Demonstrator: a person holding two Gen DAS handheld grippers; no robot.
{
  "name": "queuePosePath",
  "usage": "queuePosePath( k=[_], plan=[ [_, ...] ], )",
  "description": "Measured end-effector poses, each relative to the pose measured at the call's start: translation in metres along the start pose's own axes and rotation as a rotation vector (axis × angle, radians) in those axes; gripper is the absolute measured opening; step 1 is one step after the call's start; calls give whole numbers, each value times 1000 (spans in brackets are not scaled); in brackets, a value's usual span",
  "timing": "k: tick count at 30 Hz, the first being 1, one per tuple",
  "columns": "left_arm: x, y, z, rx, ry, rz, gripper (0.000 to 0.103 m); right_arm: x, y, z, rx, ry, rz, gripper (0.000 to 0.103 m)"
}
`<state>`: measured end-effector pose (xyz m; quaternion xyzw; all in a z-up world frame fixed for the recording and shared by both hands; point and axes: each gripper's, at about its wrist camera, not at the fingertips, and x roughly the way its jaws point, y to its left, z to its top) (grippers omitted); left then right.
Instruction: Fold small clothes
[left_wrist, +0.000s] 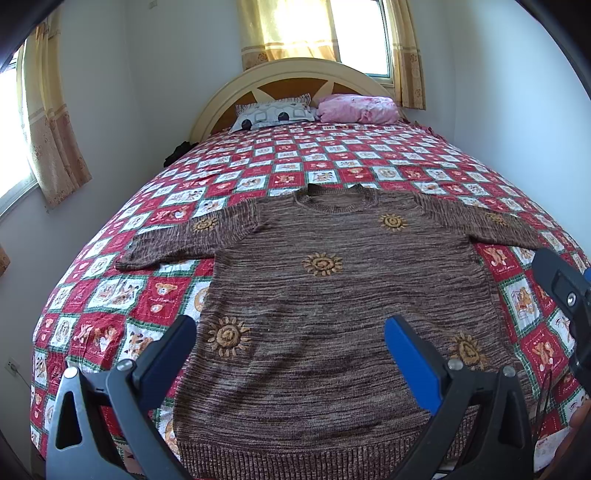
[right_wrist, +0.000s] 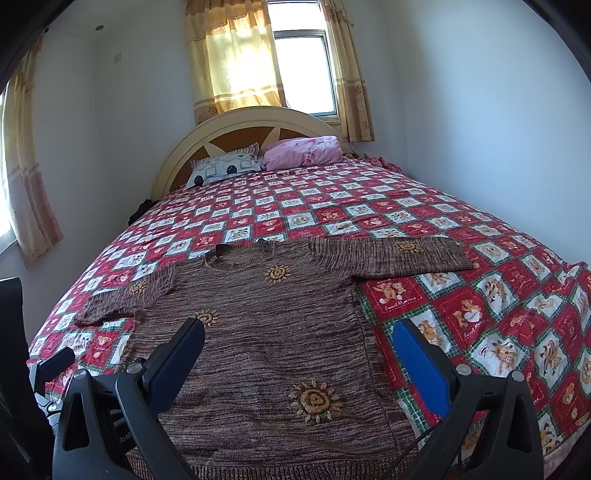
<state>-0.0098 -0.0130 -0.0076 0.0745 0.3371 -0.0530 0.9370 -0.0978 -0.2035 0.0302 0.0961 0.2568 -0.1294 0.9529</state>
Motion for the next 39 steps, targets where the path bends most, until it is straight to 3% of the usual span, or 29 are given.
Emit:
queuePosePath(
  k=[19, 29, 39],
  plan=[
    [21, -1, -4, -7, 48, -34, 103, 22, -8, -6, 4, 64, -16, 102],
    [54, 2, 6, -13, 47, -26, 103, 57, -31, -1, 7, 109, -106, 102],
    [109, 6, 39, -24, 80, 3, 103, 111, -53, 19, 3, 161, -200, 102]
  ],
)
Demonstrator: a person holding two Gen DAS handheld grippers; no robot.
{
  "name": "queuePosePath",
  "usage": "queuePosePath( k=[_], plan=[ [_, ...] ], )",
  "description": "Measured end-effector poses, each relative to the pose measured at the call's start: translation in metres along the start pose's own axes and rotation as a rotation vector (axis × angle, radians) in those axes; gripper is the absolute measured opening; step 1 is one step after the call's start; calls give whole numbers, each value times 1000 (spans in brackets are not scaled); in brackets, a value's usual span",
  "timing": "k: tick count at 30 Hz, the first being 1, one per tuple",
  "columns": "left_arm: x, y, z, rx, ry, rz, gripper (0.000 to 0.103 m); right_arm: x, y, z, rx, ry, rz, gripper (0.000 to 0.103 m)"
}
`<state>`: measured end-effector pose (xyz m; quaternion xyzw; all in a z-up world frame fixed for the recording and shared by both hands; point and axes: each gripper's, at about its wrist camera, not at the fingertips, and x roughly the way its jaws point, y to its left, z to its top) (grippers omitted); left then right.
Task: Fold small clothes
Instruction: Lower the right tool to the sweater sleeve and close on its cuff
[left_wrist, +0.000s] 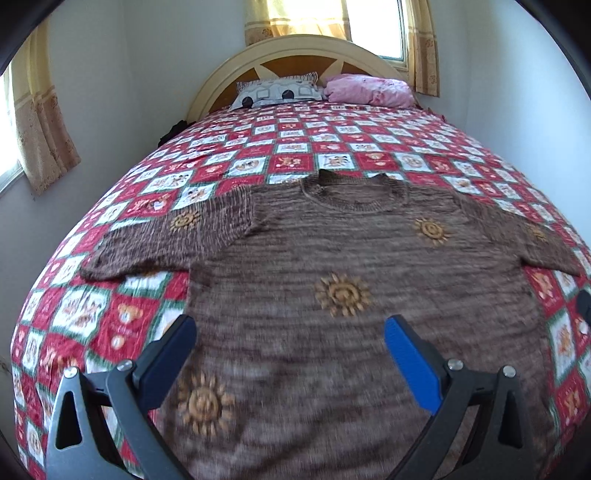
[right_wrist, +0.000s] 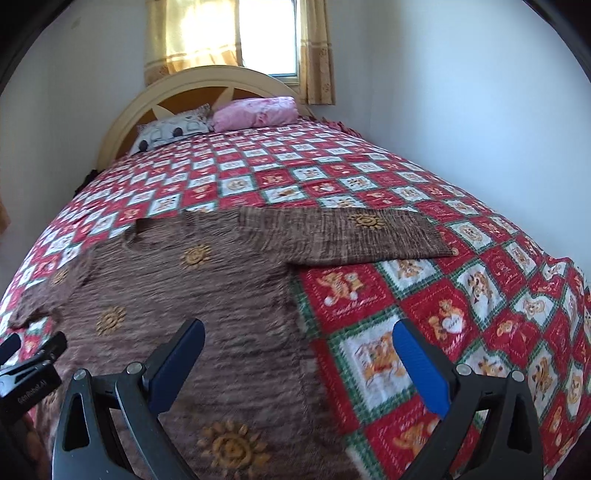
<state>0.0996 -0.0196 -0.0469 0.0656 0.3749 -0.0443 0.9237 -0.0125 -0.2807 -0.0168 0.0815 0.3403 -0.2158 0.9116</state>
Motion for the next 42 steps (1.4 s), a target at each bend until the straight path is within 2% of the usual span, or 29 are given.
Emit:
queuePosePath(
  k=[9, 18, 19, 20, 22, 25, 26, 29, 32, 34, 36, 37, 39, 40, 42],
  plan=[
    [55, -1, 19, 17, 11, 68, 103, 55, -29, 28, 68, 49, -50, 102],
    [101, 1, 15, -23, 102, 79, 103, 105, -63, 45, 69, 102, -97, 102],
    [104, 0, 15, -25, 114, 75, 103, 109, -70, 49, 67, 99, -95, 99],
    [105, 1, 14, -30, 116, 66, 103, 111, -75, 52, 70, 92, -92, 91],
    [105, 0, 14, -38, 113, 58, 103, 118, -99, 63, 106, 62, -98, 82],
    [106, 3, 12, -57, 117, 41, 103, 135, -152, 77, 250, 48, -105, 70],
    [107, 4, 12, -66, 120, 34, 103, 145, -175, 81, 310, 58, -90, 70],
    [111, 10, 11, -113, 140, 1, 103, 167, -208, 84, 389, 86, -91, 70],
    [113, 12, 11, -134, 145, -17, 103, 191, -212, 83, 388, 161, -79, 70],
    [113, 10, 11, -129, 144, -12, 103, 196, -204, 84, 332, 156, -118, 70],
    [113, 10, 11, -131, 144, -14, 103, 203, -196, 87, 269, 152, -146, 58],
    [113, 9, 10, -132, 144, -15, 103, 206, -194, 87, 248, 157, -155, 45],
    [113, 10, 11, -132, 143, -15, 103, 211, -190, 87, 208, 166, -170, 32],
    [113, 11, 11, -132, 143, -15, 103, 212, -188, 87, 195, 169, -151, 21],
    [113, 11, 11, -133, 143, -17, 103, 212, -188, 89, 185, 176, -122, 13]
  ],
)
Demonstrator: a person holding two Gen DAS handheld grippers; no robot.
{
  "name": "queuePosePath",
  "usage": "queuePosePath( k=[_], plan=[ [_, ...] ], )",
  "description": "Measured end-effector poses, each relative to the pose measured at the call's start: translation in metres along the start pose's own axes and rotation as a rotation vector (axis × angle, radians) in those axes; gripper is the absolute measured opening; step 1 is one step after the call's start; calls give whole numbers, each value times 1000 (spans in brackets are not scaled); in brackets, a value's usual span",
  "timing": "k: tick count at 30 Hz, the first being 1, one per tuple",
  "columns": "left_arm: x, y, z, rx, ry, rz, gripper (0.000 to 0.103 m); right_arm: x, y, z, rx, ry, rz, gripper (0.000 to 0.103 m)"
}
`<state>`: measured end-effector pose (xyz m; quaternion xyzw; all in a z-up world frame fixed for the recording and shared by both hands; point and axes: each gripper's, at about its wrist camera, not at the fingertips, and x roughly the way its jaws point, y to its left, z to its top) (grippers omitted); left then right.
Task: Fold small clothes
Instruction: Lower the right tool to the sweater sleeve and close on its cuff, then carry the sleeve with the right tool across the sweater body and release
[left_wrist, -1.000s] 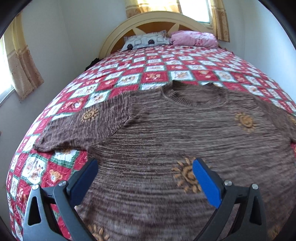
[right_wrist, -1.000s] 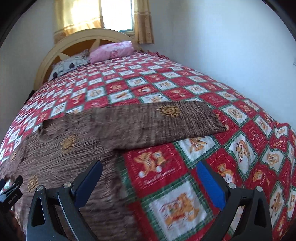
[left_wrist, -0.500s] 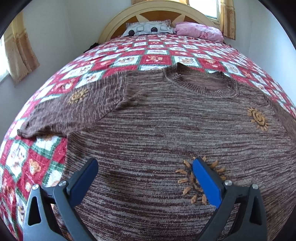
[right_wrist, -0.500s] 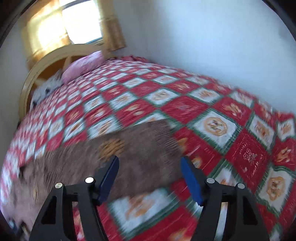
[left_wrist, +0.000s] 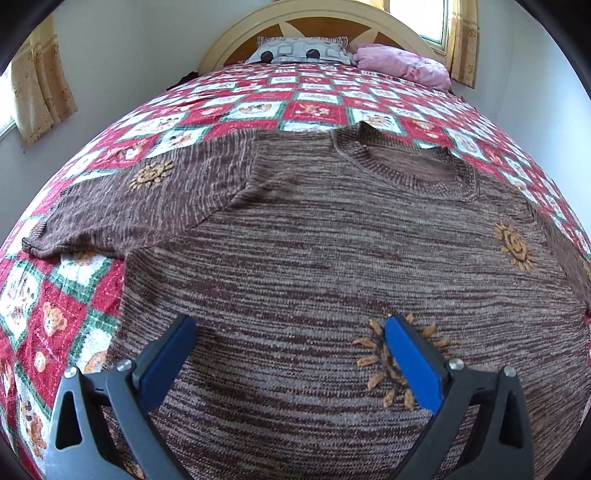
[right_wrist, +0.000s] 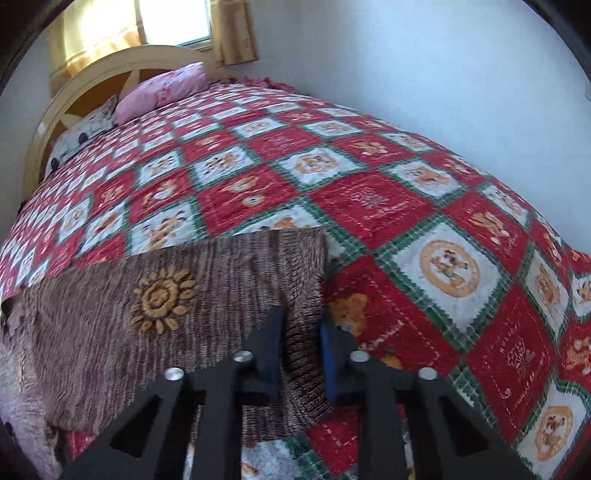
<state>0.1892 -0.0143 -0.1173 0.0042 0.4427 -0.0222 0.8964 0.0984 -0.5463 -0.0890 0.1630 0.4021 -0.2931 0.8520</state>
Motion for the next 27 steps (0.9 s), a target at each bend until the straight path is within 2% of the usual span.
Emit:
queuePosePath(
  k=[1, 5, 7, 12, 15, 19, 22, 25, 27],
  plan=[
    [0, 0, 0, 0, 0, 0, 103, -1, 0, 1, 6, 6, 18, 9],
    [1, 2, 0, -6, 0, -9, 103, -7, -4, 6, 69, 22, 54, 7],
    [1, 3, 1, -10, -1, -16, 103, -19, -2, 9, 90, 2, 74, 7],
    [1, 4, 1, -13, -2, -21, 103, -71, 45, 18, 2, -86, 120, 7],
    [-1, 7, 1, -19, -3, -47, 103, -101, 91, 18, -61, -125, 187, 7],
    [-11, 17, 3, -6, 8, -93, 103, -128, 163, 9, -142, -123, 312, 7],
    [-28, 35, 1, -12, -37, -74, 103, -141, 224, -10, -224, -122, 397, 7],
    [-40, 54, -3, -2, -94, -8, 103, -141, 289, -37, -310, -112, 453, 7],
    [-40, 69, -8, -18, -110, 21, 103, -133, 316, -52, -335, -87, 481, 7]
  ],
)
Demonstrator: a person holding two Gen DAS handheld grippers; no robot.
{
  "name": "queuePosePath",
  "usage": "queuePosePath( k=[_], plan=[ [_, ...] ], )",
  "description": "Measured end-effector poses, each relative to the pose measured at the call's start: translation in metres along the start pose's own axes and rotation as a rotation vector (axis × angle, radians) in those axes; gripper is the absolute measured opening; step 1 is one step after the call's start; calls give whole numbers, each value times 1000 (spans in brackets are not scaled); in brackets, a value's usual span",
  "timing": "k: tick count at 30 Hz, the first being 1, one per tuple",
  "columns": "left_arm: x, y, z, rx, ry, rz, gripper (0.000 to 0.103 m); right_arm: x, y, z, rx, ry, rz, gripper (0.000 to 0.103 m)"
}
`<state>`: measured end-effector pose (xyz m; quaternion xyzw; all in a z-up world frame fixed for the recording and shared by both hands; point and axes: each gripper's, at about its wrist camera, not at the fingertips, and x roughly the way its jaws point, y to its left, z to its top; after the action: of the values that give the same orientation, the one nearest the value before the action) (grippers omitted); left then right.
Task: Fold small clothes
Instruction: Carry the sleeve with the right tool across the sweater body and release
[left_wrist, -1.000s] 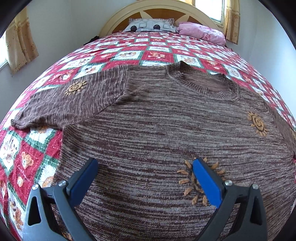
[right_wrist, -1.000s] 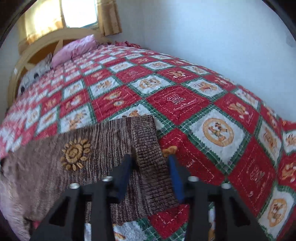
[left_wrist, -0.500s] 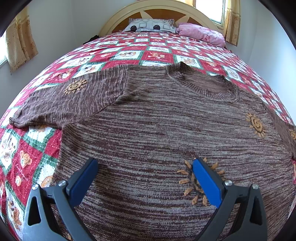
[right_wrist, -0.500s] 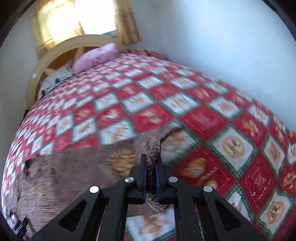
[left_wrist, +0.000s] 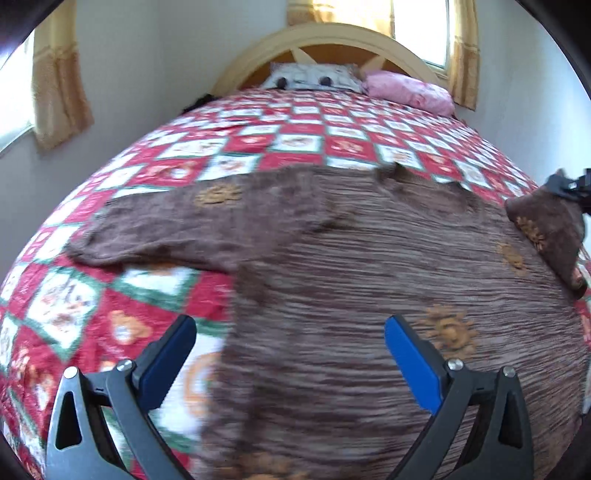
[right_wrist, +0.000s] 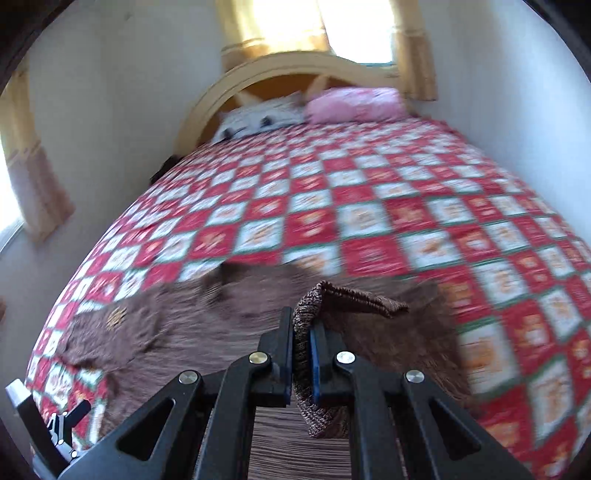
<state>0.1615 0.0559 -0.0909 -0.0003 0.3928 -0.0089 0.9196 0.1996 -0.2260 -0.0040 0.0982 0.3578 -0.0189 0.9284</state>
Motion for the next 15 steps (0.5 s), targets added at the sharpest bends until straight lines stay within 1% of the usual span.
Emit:
queuePosePath(
  k=[1, 3, 5, 8, 10, 12, 14, 15],
  plan=[
    [3, 5, -2, -10, 7, 0, 103, 12, 16, -6, -20, 9, 1, 7],
    [14, 14, -10, -40, 39, -3, 103, 30, 34, -15, -58, 17, -16, 7],
    [21, 19, -14, -80, 80, -35, 103, 48, 47, -28, -85, 38, -29, 7],
    [22, 19, -12, -90, 70, -58, 103, 68, 51, -44, -119, 75, -49, 7],
    [25, 15, -12, -75, 81, -40, 103, 77, 50, -52, -134, 99, -49, 7],
    [25, 13, -12, -63, 80, -33, 103, 83, 47, -59, -140, 114, -35, 7],
    [25, 13, -12, -61, 84, -31, 103, 88, 44, -61, -128, 127, -3, 8],
    [26, 13, -13, -60, 85, -31, 103, 89, 43, -62, -120, 131, 15, 11]
  ],
)
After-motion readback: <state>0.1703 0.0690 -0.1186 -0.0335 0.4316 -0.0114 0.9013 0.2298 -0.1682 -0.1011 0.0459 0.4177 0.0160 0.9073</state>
